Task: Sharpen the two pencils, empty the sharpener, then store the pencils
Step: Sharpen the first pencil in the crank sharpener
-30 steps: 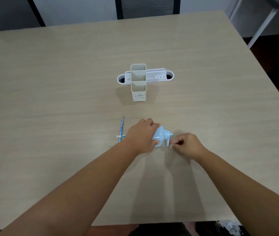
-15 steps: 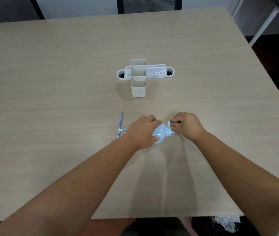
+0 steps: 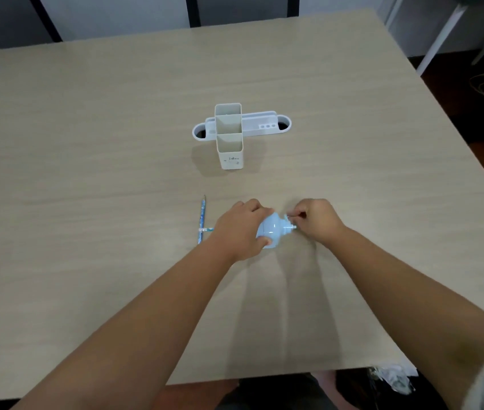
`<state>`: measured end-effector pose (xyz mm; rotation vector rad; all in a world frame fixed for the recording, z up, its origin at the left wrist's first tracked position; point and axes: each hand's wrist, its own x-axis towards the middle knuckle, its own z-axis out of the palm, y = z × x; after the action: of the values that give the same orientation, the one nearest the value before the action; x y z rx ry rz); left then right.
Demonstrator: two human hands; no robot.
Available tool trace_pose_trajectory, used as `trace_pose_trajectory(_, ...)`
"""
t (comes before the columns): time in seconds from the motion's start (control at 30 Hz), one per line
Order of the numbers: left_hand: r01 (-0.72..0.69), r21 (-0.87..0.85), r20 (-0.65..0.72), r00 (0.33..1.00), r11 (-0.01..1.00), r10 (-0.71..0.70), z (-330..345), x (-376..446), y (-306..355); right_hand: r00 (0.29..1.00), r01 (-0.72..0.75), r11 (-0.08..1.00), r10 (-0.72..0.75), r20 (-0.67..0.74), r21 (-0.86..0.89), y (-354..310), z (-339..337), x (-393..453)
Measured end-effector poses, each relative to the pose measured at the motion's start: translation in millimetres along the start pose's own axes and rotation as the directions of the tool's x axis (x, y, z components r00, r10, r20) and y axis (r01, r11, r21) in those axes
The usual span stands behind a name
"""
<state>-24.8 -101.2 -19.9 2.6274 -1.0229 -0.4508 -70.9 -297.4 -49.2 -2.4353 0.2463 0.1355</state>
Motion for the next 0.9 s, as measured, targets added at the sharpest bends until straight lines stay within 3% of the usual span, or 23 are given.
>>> trace_pose_trajectory(0.1,0.004,-0.037,-0.012,1.0,0.999,-0.005,2.2,-2.1,-1.7,0.996,0.025,1.0,-0.024,0.083,-0.009,8.2,8.6,-40.6)
trace_pose_trajectory(0.23,-0.016,-0.046,-0.01,1.0,0.999,0.016,1.8,-1.3,-0.5,0.989,0.141,0.975,-0.132,-0.062,0.174,-3.6,-21.2,-59.1)
trace_pose_trajectory(0.3,-0.016,-0.048,-0.019,1.0,0.999,0.015,2.5,-2.0,1.0,0.986,0.107,0.975,-0.079,-0.145,0.197,-8.8,-29.2,-31.5)
trace_pose_trajectory(0.37,-0.004,-0.055,-0.017,1.0,0.998,0.003,2.5,-3.3,1.2,0.99,0.034,0.987,-0.012,-0.143,0.158,-7.2,-22.6,-2.1)
trace_pose_trajectory(0.5,0.017,-0.095,-0.028,0.999,0.995,-0.02,4.1,-3.9,-0.4,0.997,-0.064,0.997,0.061,0.048,0.051,9.1,8.0,-8.2)
trace_pose_trajectory(0.6,0.025,-0.122,-0.033,0.999,0.992,-0.029,4.8,-4.2,-0.9,0.989,-0.108,0.976,0.087,0.119,0.19,11.5,4.9,-54.1)
trace_pose_trajectory(0.7,0.007,-0.108,-0.027,1.0,0.994,-0.01,3.3,-3.1,-0.8,0.998,-0.045,0.937,0.03,0.05,0.345,0.5,-19.7,-56.2)
trace_pose_trajectory(0.8,0.013,-0.115,-0.031,0.999,0.993,-0.017,3.6,-3.1,-0.8,0.994,-0.056,0.929,0.085,-0.065,0.365,-6.1,-29.9,-18.2)
trace_pose_trajectory(0.9,0.005,-0.119,-0.041,0.999,0.993,-0.01,4.3,-3.5,0.5,0.987,-0.14,0.938,0.16,-0.035,0.317,2.3,-13.6,4.8)
